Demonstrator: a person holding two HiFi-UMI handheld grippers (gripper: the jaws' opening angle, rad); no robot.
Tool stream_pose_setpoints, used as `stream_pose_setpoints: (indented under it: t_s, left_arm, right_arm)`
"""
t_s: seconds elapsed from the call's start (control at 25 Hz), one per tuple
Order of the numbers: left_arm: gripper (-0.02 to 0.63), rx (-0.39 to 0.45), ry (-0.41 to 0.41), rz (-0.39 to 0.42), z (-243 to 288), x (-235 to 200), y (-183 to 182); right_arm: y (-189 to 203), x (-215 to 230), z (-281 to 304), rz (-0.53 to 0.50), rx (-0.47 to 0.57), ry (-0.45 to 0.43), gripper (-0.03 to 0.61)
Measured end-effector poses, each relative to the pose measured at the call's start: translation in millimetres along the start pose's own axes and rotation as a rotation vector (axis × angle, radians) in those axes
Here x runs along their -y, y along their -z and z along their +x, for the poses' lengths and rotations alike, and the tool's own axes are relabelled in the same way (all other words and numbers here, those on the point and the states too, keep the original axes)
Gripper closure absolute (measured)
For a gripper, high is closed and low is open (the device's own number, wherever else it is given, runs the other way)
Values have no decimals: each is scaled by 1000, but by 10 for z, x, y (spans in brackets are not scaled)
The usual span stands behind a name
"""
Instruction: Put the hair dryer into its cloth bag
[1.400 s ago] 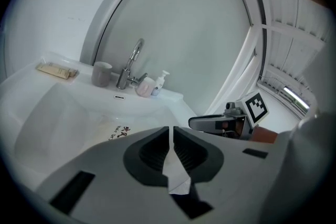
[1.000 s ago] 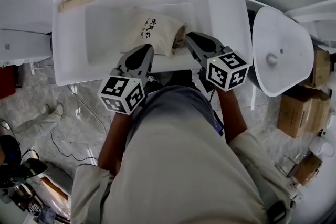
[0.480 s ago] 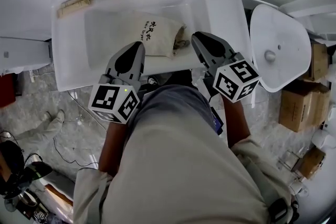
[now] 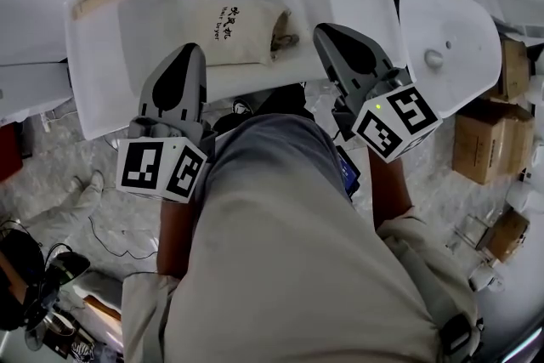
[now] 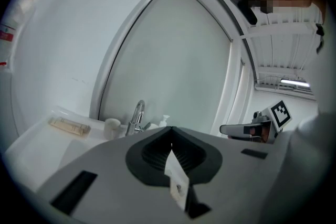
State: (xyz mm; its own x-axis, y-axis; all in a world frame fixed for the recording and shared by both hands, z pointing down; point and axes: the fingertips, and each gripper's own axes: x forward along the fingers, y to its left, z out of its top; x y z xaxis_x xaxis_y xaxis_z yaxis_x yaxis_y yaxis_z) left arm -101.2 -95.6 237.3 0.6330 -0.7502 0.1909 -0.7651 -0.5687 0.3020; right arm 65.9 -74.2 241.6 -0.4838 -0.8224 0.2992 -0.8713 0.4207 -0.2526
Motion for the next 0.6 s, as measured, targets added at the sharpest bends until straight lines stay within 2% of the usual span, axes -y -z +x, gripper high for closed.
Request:
stream_pose_setpoints:
  t_s: [0.28, 0.6]
  left_arm:
    - [606, -8, 8, 9, -48, 89, 55]
    - [606, -26, 5, 2, -136, 129, 133]
  right_arm:
    - [9, -36, -126, -20, -4, 22, 569]
    - [173, -101, -196, -51, -57, 36, 569]
